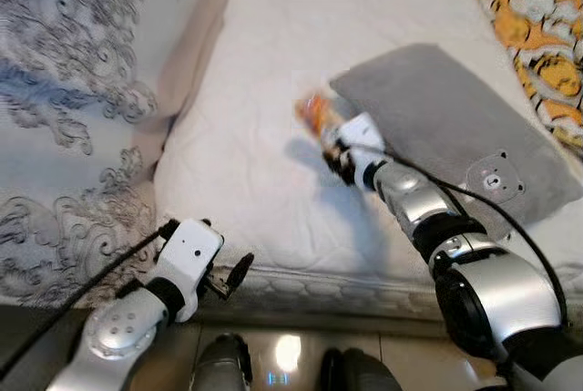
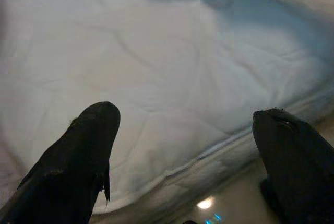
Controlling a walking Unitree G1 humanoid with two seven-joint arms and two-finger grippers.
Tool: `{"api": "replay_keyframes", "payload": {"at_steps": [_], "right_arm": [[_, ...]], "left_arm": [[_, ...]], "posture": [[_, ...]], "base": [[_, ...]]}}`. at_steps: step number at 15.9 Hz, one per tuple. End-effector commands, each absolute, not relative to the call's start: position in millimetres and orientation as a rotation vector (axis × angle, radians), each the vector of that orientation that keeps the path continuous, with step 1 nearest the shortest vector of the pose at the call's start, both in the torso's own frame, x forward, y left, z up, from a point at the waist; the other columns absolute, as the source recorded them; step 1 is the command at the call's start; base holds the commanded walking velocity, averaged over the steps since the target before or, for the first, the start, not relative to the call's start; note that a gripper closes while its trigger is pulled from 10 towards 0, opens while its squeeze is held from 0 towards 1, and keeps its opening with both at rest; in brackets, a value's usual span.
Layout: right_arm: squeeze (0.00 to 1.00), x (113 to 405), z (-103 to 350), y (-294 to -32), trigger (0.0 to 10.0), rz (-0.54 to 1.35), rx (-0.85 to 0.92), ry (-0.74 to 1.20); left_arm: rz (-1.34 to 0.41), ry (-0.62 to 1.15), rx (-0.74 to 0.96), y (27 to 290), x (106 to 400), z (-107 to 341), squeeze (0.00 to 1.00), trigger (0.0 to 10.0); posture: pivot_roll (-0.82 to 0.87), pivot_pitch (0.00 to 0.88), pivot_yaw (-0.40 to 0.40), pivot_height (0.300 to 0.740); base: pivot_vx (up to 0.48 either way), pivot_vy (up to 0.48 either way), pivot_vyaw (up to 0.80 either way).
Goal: Clean up the room
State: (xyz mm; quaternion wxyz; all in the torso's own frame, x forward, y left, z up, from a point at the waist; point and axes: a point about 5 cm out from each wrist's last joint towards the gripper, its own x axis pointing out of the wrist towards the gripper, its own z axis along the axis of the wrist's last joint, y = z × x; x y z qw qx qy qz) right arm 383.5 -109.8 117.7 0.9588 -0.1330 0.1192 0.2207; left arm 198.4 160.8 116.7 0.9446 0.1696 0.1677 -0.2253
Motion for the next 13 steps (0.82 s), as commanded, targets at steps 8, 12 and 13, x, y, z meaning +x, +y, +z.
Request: {"api": "replay_keyframes", "payload": {"at_steps": [8, 12, 13], "right_arm": [[0.00, 288.2, 113.0, -143.6, 10.0, 0.215, 0.064, -0.059], [0.00, 243.0, 106.5, -151.7, 10.0, 0.170, 0.018, 0.035], [0.00, 243.0, 106.5, -151.7, 10.0, 0.170, 0.018, 0.035]], "left_arm": [[-0.239, 0.193, 0.268, 155.8, 219.9, 117.7, 0.23, 10.0], [-0.290, 0.222, 0.190, 155.8, 221.6, 110.4, 0.00, 10.0], [-0.290, 0.222, 0.190, 155.8, 221.6, 110.4, 0.00, 10.0]], "posture": [[0.03, 0.000, 0.040, 0.740], [-0.02, 0.000, 0.069, 0.740], [-0.02, 0.000, 0.069, 0.740]], "base": [[0.000, 0.000, 0.10], [0.000, 0.000, 0.80], [0.000, 0.000, 0.80]]}}
